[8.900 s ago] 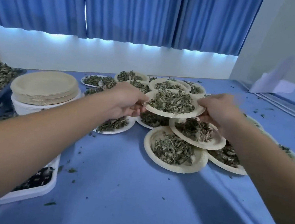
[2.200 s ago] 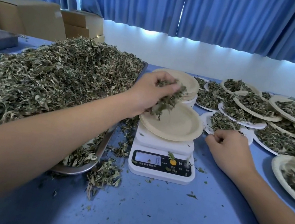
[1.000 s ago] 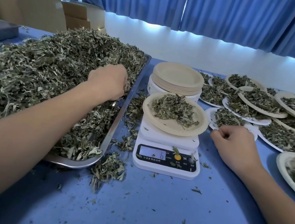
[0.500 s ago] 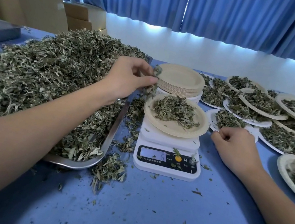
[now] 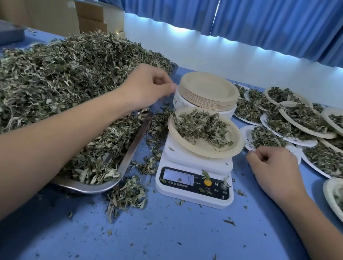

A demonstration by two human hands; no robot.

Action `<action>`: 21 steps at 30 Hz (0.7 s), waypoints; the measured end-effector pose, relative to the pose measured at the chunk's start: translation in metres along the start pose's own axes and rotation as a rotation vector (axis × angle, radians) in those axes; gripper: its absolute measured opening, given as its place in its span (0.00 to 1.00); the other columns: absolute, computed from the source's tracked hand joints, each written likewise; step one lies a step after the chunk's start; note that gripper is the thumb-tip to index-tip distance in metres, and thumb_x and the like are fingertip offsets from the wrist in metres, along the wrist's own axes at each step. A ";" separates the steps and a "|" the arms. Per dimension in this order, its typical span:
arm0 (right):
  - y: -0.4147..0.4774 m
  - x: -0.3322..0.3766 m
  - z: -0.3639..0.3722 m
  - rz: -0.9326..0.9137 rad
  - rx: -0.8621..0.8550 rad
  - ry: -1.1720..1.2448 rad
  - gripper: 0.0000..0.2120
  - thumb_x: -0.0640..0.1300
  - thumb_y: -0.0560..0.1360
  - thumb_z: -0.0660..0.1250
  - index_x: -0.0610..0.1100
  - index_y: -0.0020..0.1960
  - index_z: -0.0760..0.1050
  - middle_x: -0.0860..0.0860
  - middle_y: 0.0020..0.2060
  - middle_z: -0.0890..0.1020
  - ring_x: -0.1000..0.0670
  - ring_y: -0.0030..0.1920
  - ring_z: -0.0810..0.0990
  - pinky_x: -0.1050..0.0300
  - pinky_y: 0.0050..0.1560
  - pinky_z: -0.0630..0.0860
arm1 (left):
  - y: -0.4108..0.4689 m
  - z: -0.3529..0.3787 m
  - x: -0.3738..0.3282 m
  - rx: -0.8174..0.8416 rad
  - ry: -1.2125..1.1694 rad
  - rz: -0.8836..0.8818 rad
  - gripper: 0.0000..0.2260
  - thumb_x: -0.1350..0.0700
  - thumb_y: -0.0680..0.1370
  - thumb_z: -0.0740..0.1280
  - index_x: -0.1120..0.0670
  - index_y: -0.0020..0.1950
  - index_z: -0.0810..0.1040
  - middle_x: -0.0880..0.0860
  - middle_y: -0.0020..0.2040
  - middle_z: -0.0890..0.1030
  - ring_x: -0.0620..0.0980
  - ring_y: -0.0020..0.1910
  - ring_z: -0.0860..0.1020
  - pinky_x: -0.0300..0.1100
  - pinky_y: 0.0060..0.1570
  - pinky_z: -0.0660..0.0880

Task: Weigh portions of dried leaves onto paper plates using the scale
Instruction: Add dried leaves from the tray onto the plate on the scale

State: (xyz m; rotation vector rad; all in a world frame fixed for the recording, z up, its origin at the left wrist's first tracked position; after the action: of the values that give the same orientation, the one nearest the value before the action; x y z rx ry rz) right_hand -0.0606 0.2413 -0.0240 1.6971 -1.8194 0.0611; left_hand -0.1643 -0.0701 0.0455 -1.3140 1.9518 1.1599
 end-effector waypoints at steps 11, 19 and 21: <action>-0.001 0.004 -0.002 0.002 0.012 0.004 0.18 0.40 0.77 0.65 0.34 0.32 0.66 0.35 0.28 0.72 0.47 0.27 0.64 0.54 0.32 0.64 | -0.004 -0.009 0.035 0.436 0.752 -0.287 0.01 0.58 0.78 0.72 0.54 0.49 0.81 0.51 0.51 0.81 0.51 0.47 0.78 0.45 0.47 0.73; -0.002 0.005 -0.002 -0.005 0.006 0.008 0.18 0.40 0.77 0.65 0.34 0.32 0.65 0.38 0.25 0.68 0.47 0.27 0.64 0.54 0.31 0.64 | -0.002 -0.008 0.026 0.336 0.731 -0.243 0.08 0.67 0.77 0.70 0.55 0.42 0.84 0.54 0.47 0.84 0.54 0.45 0.82 0.45 0.42 0.77; -0.002 0.004 -0.003 -0.007 0.002 0.010 0.18 0.40 0.77 0.65 0.34 0.32 0.65 0.37 0.25 0.69 0.47 0.27 0.64 0.54 0.31 0.63 | 0.001 -0.010 0.023 0.261 0.689 -0.240 0.07 0.65 0.76 0.72 0.54 0.42 0.84 0.52 0.46 0.84 0.52 0.43 0.82 0.45 0.42 0.77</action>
State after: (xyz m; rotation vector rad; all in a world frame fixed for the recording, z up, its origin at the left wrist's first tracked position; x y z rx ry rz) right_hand -0.0576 0.2386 -0.0209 1.7017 -1.8066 0.0675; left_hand -0.1735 -0.0893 0.0331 -1.8944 2.2068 0.3286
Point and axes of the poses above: each hand's wrist, its own y-axis towards the middle knuckle, its own z-axis out of the palm, x = y × z, the point moved 4 cm from there along y, towards the middle knuckle
